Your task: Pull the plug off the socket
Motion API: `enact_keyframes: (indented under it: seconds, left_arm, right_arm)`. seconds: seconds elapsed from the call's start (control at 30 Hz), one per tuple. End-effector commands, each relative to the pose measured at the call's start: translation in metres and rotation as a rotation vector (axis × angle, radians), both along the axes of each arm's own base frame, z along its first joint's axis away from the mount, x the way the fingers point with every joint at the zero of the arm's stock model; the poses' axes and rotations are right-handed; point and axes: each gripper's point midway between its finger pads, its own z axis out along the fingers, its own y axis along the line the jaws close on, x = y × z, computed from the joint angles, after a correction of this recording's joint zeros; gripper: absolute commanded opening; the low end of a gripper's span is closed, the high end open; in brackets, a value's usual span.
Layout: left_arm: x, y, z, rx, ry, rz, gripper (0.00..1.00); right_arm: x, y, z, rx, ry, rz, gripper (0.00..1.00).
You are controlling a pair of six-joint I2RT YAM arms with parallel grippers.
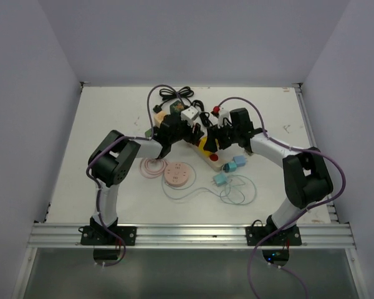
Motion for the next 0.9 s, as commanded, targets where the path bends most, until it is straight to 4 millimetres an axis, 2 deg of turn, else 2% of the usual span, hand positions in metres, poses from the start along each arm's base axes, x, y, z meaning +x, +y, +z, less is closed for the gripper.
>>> enact_keyframes:
  seconds: [0.0, 0.13, 0.27, 0.37, 0.43, 0.47, 0.6, 0.7, 0.73, 0.87]
  left_arm:
    - [-0.016, 0.010, -0.011, -0.011, 0.062, 0.030, 0.00]
    - [-0.019, 0.013, -0.012, -0.019, 0.067, 0.041, 0.00]
    - [-0.016, 0.014, -0.014, -0.005, 0.083, 0.057, 0.00]
    - [-0.011, 0.016, -0.020, 0.015, 0.105, 0.077, 0.00]
    - [-0.011, 0.016, -0.022, 0.020, 0.111, 0.082, 0.00]
    - [-0.010, 0.016, -0.023, 0.022, 0.116, 0.089, 0.00]
    - [-0.009, 0.018, -0.025, 0.033, 0.127, 0.102, 0.00]
    - [-0.011, 0.021, -0.024, 0.030, 0.120, 0.109, 0.00]
    - [-0.010, 0.022, -0.021, 0.020, 0.109, 0.116, 0.00]
    - [-0.020, 0.028, -0.014, -0.002, 0.081, 0.122, 0.00]
  right_arm:
    - [0.020, -0.001, 0.042, 0.179, -0.026, -0.070, 0.18]
    - [0.019, -0.002, 0.041, 0.147, -0.051, -0.065, 0.17]
    - [0.011, 0.005, 0.034, -0.123, -0.247, -0.019, 0.17]
    - [0.003, 0.009, 0.030, -0.244, -0.341, -0.035, 0.17]
    - [0.008, 0.008, 0.037, -0.256, -0.398, -0.078, 0.17]
    - [0.004, 0.009, 0.034, -0.265, -0.411, -0.079, 0.17]
    - [0.005, 0.009, 0.043, -0.253, -0.443, -0.094, 0.18]
    - [0.004, 0.018, 0.047, -0.205, -0.398, -0.080, 0.20]
    - [0.000, 0.026, 0.048, -0.139, -0.349, -0.054, 0.20]
    - [0.020, 0.017, 0.060, 0.018, -0.226, -0.101, 0.21]
